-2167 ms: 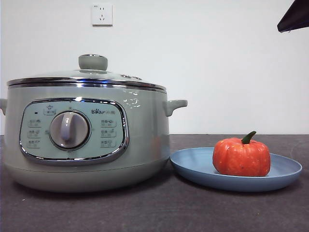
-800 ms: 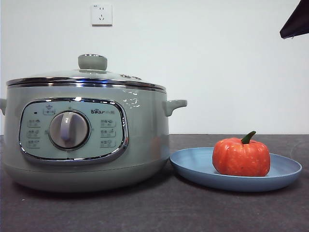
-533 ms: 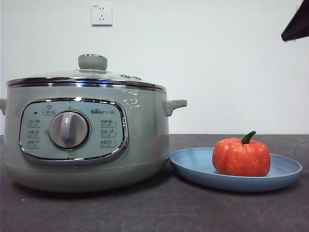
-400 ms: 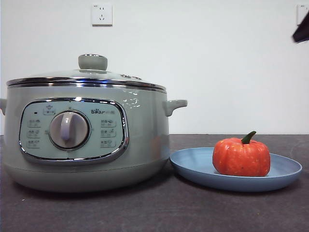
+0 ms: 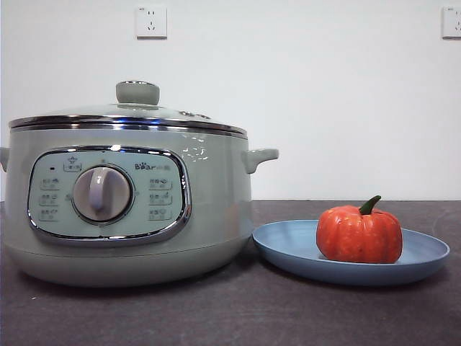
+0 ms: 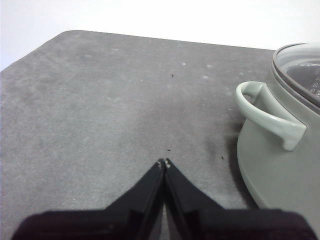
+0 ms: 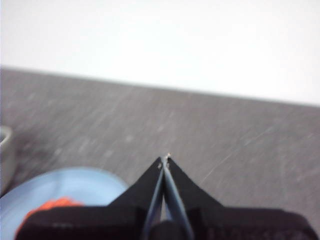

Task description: Take the pumpkin out from the steamer,put the pumpkin in the blue plate,close the lid

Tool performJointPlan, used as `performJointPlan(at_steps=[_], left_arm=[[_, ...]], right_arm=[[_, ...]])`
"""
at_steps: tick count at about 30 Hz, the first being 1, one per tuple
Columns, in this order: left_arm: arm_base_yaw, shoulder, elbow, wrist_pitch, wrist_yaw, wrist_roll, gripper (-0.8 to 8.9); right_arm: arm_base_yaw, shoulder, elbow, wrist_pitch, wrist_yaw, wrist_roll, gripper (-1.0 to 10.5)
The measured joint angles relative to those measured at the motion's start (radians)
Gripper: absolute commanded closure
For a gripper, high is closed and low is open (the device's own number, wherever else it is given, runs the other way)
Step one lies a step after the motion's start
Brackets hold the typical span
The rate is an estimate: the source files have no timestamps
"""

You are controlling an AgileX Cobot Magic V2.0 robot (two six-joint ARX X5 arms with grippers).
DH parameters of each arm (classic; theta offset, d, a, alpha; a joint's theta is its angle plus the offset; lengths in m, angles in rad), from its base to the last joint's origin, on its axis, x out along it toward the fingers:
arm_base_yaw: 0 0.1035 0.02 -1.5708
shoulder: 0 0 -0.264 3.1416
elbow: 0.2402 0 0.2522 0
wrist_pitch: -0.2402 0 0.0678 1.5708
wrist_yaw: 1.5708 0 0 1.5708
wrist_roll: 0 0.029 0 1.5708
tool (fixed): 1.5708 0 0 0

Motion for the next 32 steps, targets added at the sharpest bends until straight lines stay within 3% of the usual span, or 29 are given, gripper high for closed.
performJointPlan(at_steps=[4, 14, 20, 32], left_arm=[[0.000, 0.000, 0.000, 0.000, 0.000, 0.000, 8.16], [0.000, 0.000, 0.000, 0.000, 0.000, 0.000, 8.16], [0.000, 0.000, 0.000, 0.000, 0.000, 0.000, 8.16], [0.000, 0.000, 0.000, 0.000, 0.000, 0.000, 8.16]], right_arm=[[-0.051, -0.065, -0.103, 0.058, -0.040, -0.004, 9.5], [-0.082, -0.141, -0.233, 0.053, -0.040, 0.000, 9.5], [-0.084, -0.158, -0.238, -0.033, -0.032, 0.010, 9.5], [-0.084, -0.149, -0.238, -0.033, -0.031, 0.011, 9.5]])
